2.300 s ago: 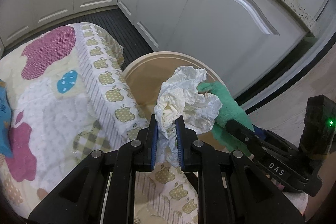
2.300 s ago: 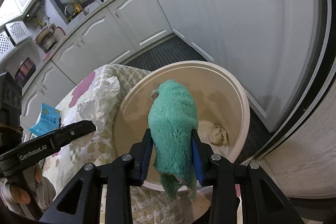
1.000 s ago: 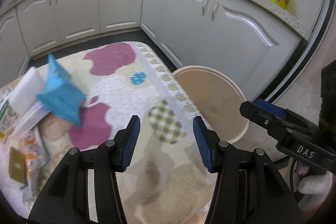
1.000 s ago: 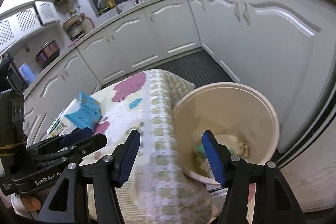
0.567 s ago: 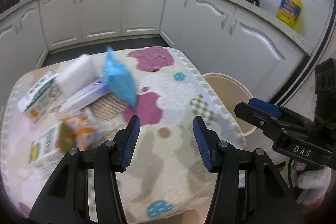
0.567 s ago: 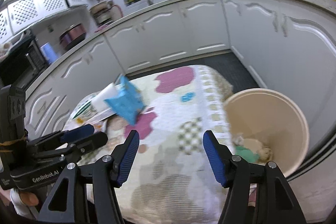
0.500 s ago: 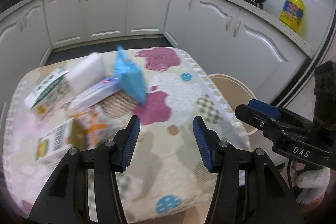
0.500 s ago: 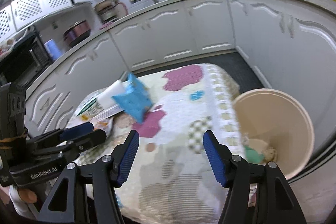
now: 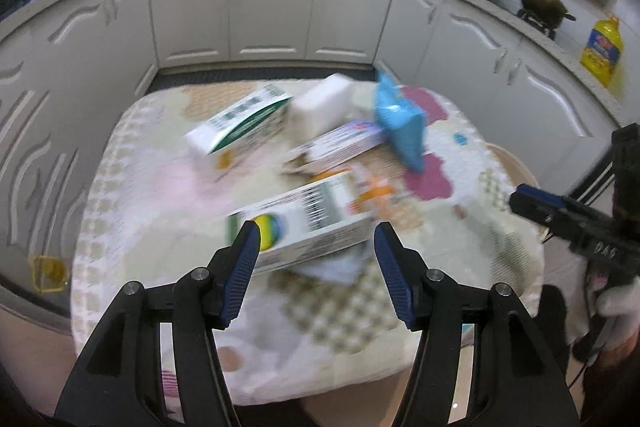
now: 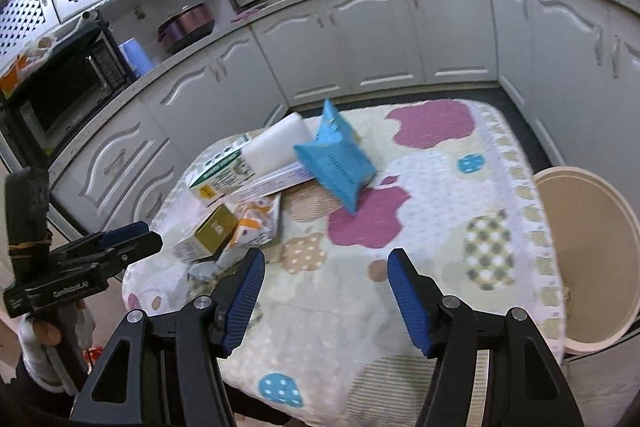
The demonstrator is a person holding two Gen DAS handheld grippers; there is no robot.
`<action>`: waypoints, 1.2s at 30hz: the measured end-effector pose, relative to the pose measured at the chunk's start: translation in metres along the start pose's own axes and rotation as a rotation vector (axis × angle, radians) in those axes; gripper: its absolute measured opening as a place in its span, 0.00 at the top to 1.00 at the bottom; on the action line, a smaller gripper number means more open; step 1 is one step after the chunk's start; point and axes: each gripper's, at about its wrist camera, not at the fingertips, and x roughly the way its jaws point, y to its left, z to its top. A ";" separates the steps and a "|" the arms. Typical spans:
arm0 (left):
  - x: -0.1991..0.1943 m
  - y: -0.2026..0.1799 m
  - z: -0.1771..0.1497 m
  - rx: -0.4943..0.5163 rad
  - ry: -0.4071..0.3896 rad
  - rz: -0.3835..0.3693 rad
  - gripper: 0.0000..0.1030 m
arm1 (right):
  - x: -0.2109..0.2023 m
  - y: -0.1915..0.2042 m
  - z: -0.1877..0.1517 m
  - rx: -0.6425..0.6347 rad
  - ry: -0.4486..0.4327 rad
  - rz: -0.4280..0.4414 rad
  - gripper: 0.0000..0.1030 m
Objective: Collect trash
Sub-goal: 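Move both open tools from the bin back over the table, then grasp the orange-white snack wrapper with the right tool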
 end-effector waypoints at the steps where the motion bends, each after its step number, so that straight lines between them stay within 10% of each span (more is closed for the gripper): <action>1: 0.001 0.008 -0.002 0.002 0.007 0.003 0.44 | 0.005 0.002 0.000 0.000 0.008 0.009 0.40; 22: 0.034 0.069 0.013 -0.017 0.031 -0.083 0.39 | 0.100 0.030 0.015 0.160 0.151 0.239 0.41; 27: 0.033 0.075 0.013 -0.031 0.032 -0.084 0.39 | 0.121 0.025 0.014 0.246 0.180 0.307 0.64; 36: 0.039 0.073 0.019 -0.030 0.029 -0.115 0.39 | 0.081 0.010 0.009 0.181 0.115 0.291 0.71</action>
